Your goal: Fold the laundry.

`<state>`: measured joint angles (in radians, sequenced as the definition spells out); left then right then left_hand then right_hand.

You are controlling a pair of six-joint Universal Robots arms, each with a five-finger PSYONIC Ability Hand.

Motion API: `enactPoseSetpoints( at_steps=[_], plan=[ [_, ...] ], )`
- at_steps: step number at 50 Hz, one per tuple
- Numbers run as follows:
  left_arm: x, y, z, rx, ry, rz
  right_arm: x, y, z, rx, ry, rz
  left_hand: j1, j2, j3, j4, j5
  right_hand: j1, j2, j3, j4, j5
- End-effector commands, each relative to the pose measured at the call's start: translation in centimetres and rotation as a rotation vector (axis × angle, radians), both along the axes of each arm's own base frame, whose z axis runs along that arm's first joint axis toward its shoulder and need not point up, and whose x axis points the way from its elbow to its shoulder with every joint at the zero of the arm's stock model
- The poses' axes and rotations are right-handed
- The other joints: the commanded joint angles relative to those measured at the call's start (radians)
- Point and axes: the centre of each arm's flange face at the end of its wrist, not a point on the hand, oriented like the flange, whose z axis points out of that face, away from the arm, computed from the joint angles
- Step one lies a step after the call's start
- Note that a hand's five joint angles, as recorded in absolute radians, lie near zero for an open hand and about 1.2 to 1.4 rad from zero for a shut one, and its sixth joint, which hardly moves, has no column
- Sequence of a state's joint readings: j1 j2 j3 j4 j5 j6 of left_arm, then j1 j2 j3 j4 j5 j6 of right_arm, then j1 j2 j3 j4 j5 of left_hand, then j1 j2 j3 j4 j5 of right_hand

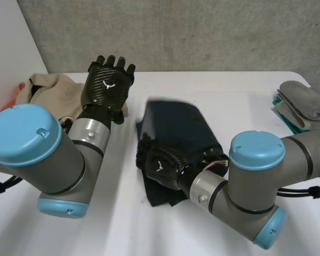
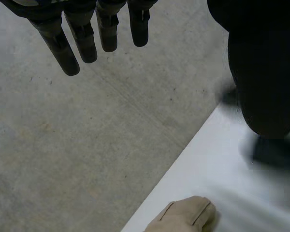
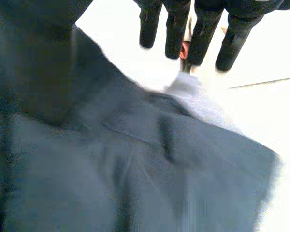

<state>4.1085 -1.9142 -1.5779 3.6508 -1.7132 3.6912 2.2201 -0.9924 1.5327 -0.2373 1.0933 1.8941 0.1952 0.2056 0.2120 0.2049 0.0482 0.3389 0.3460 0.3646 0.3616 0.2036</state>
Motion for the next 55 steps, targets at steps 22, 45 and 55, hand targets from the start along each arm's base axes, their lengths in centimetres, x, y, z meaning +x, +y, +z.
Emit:
enactPoseSetpoints(
  at_steps=[22, 45, 55],
  plan=[
    [-9.3, -0.3, 0.1, 0.165, 0.207, -0.195, -9.8, -11.7, 10.7, 0.661, -0.685, -0.680, 0.039, 0.028, 0.022, 0.029, 0.011, -0.164, -0.172, -0.190, -0.187, -0.204],
    [-6.6, 0.7, -9.9, 0.581, -0.048, 0.041, -7.9, -14.6, 0.2, 0.864, -0.304, -0.687, 0.042, 0.031, 0.025, 0.032, 0.014, -0.164, -0.172, -0.190, -0.187, -0.204],
    [-6.3, 0.7, -10.5, 0.555, -0.181, 0.036, -8.0, -14.3, -0.1, 0.797, -0.255, -0.694, 0.033, 0.023, 0.016, 0.023, 0.006, -0.164, -0.172, -0.190, -0.187, -0.204]
  ],
)
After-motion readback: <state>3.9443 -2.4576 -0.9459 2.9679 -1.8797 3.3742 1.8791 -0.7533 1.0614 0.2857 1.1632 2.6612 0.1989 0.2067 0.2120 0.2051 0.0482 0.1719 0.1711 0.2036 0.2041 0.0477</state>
